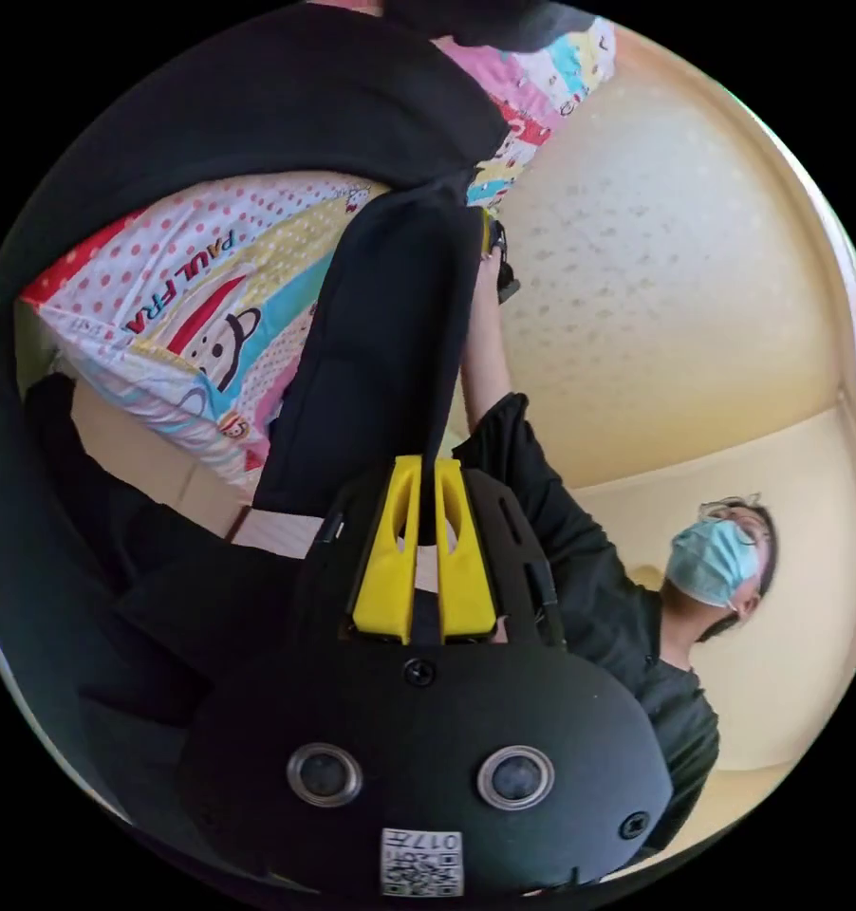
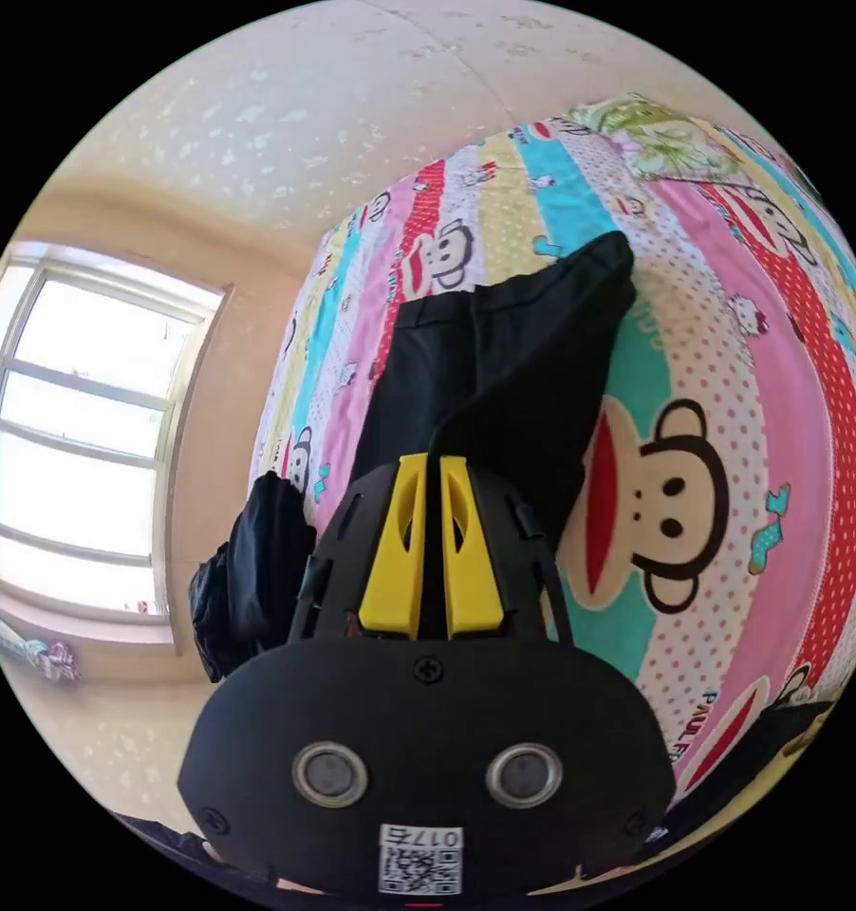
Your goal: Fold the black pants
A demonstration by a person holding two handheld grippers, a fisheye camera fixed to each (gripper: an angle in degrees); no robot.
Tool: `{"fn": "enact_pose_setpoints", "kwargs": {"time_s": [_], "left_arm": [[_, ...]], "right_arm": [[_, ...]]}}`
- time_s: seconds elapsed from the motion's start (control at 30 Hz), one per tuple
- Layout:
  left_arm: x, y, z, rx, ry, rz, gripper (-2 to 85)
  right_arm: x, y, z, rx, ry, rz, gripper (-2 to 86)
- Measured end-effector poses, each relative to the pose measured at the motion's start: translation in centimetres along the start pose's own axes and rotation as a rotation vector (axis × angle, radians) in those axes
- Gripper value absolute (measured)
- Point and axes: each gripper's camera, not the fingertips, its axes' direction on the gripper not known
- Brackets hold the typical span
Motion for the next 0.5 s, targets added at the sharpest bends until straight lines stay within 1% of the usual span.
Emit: {"fn": "enact_pose_setpoints", "kwargs": {"time_s": [0.03, 0.07, 0.13, 0.2, 0.27, 0.3, 0.33, 0.37, 0.4, 0.47, 0.5], "left_arm": [[0.1, -0.4, -2.1, 0.052, 0.084, 0.002, 1.2], [0.2, -0.8, -4.3, 0.102, 0.124, 0.001, 1.2], [0.5, -1.8, -7.6, 0.149, 0.116, -0.003, 1.4], [0.8, -2.9, -11.3, 0.207, 0.018, -0.038, 1.7], [1.6, -4.7, -16.3, 0.282, -0.184, -0.079, 2.1], [1.8, -5.2, -17.4, 0.298, -0.250, -0.093, 2.2], [2.4, -6.2, -19.3, 0.318, -0.381, -0.114, 2.5], [3.1, -7.3, -20.6, 0.333, -0.467, -0.113, 2.4], [3.4, -7.8, -21.0, 0.341, -0.495, -0.109, 2.3], [5.0, -9.1, -22.3, 0.410, -0.645, -0.109, 0.8], [5.5, -9.2, -22.6, 0.436, -0.689, -0.109, 1.0]], "right_arm": [[-1.3, -0.3, 1.0, -0.010, 0.003, -0.016, 3.3], [-3.7, -0.4, 3.3, -0.022, 0.004, -0.039, 3.4], [-6.4, -0.4, 7.4, -0.069, -0.006, -0.040, 3.6], [-8.0, 0.7, 12.4, -0.121, -0.044, -0.023, 4.1], [-8.5, 2.3, 14.4, -0.129, -0.031, -0.050, 4.4], [-8.8, 3.8, 14.9, -0.118, 0.000, -0.088, 4.7], [-8.9, 4.7, 15.0, -0.120, 0.013, -0.111, 4.8], [-9.0, 6.8, 15.2, -0.146, 0.016, -0.166, 5.3], [-8.8, 9.5, 14.9, -0.179, -0.003, -0.240, 5.8], [-7.6, 14.5, 14.1, -0.233, 0.012, -0.311, 6.7], [-6.0, 17.9, 13.2, -0.257, 0.039, -0.296, 7.2]]}}
